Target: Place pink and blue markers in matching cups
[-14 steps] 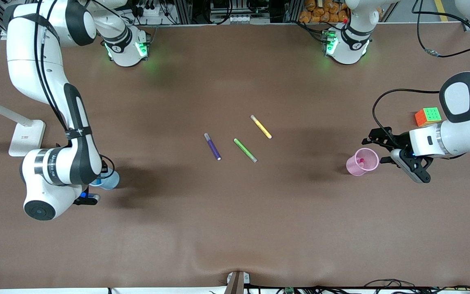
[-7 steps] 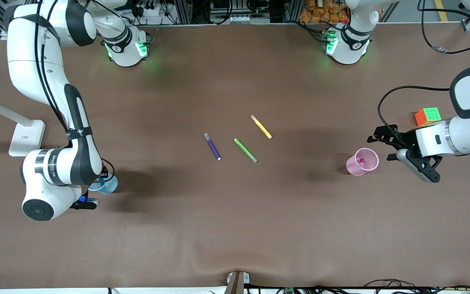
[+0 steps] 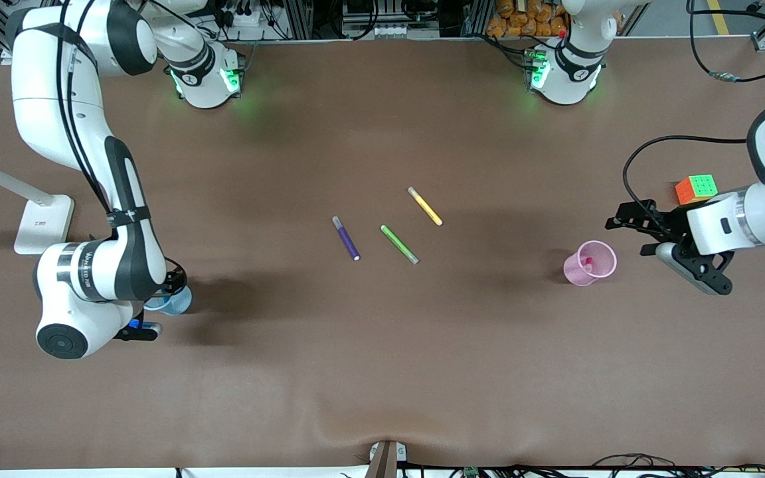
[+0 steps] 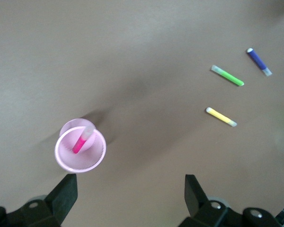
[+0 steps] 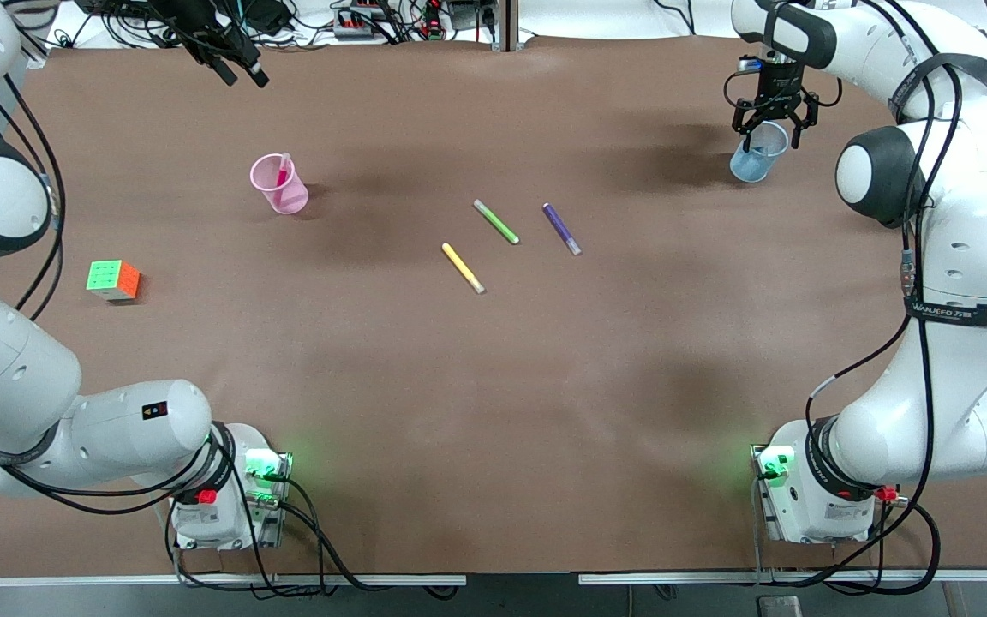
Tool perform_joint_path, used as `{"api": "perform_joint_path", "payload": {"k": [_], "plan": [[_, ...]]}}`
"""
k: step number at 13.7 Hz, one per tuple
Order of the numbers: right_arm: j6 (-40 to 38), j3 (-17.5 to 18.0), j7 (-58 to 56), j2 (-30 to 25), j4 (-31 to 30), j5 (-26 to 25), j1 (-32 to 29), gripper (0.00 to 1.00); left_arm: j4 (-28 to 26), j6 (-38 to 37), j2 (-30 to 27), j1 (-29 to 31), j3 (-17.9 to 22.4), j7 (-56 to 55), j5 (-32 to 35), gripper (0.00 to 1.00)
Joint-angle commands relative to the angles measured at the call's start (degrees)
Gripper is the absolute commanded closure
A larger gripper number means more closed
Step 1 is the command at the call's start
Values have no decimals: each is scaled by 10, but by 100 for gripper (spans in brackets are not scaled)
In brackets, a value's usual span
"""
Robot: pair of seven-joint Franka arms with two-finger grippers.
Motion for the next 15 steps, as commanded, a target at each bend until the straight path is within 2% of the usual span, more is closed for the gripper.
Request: {"api": "perform_joint_path", "payload": {"k": [1, 5, 8, 9, 11, 13, 15], "plan": [[-2, 8, -3, -16, 9, -9, -7, 0, 37, -38, -9, 0, -2, -46, 24, 0], [24, 11, -32, -55, 8, -1, -15, 0, 42, -54, -47, 0, -2, -123, 96, 0], [41, 12, -47, -83, 3, 0, -18, 0, 39, -84, -80, 2, -2, -192, 102, 0], [58, 12, -51, -102, -18, 1, -18, 0, 38, -87, -90, 2, -2, -225, 121, 0], [136, 13, -75, -167, -113, 1, -18, 0, 36, -96, -114, 2, -8, -270, 151, 0], [224, 13, -110, -231, -208, 1, -22, 0, 39, -100, -123, 7, -5, -263, 153, 0], [270, 13, -127, -284, -272, 3, -23, 0, 59, -100, -120, 11, -2, -241, 163, 0]]}}
